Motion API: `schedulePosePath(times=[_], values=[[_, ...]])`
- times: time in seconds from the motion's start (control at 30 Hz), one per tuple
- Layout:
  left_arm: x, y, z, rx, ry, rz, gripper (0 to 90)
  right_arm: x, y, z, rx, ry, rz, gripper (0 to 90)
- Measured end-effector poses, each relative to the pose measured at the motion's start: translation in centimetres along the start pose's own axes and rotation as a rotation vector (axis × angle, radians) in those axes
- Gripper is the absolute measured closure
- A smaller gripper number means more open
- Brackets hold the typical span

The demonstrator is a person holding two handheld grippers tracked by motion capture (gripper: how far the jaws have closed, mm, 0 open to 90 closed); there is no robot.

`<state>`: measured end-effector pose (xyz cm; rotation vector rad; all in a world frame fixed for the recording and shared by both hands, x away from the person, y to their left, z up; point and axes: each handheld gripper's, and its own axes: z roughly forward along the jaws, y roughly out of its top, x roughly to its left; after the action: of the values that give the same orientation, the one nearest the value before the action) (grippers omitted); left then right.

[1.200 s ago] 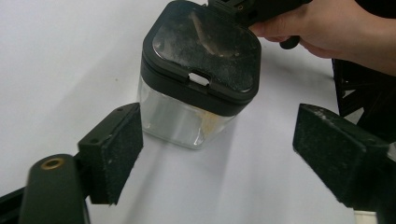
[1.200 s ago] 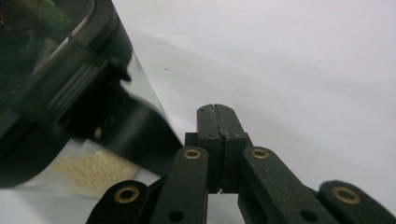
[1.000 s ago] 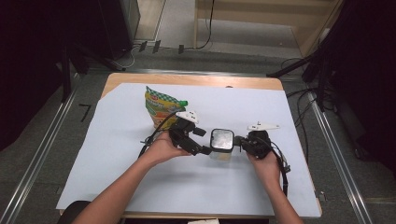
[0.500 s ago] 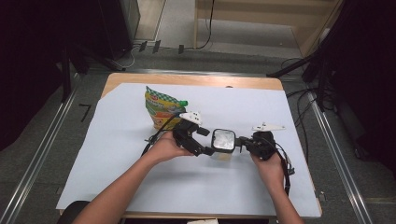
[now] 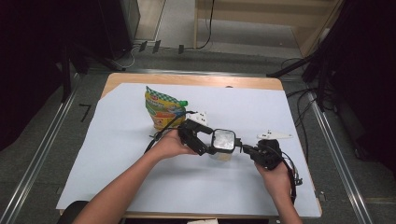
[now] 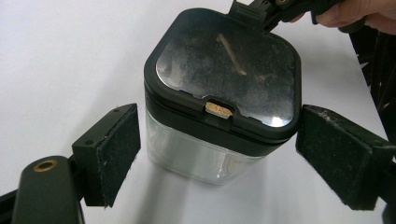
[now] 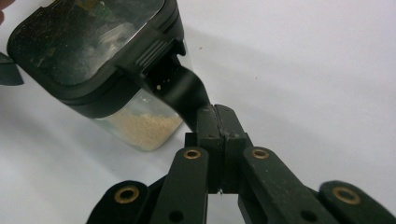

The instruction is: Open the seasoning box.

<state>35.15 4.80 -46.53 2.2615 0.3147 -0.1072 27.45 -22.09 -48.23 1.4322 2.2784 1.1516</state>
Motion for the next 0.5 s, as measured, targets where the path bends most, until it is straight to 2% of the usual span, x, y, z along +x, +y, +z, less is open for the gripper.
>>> schedulePosePath(times=[0.1, 0.17, 0.3, 0.5], values=[[-0.05, 0.23, 0.17, 0.003, -0.008, 0.009, 15.0, 0.07, 0.03, 0.01, 0.0, -0.004, 0.001, 90.0], [0.18, 0.33, 0.46, 0.025, -0.012, 0.026, 15.7, 0.05, 0.04, 0.06, 0.0, -0.004, 0.006, 90.0], [0.44, 0.22, 0.67, 0.015, -0.033, 0.011, 14.9, 0.07, 0.04, 0.11, -0.003, -0.01, 0.001, 90.0], [0.31, 0.33, 0.63, 0.013, -0.025, 0.014, 15.1, 0.01, 0.06, 0.21, -0.002, -0.014, -0.001, 90.0]])
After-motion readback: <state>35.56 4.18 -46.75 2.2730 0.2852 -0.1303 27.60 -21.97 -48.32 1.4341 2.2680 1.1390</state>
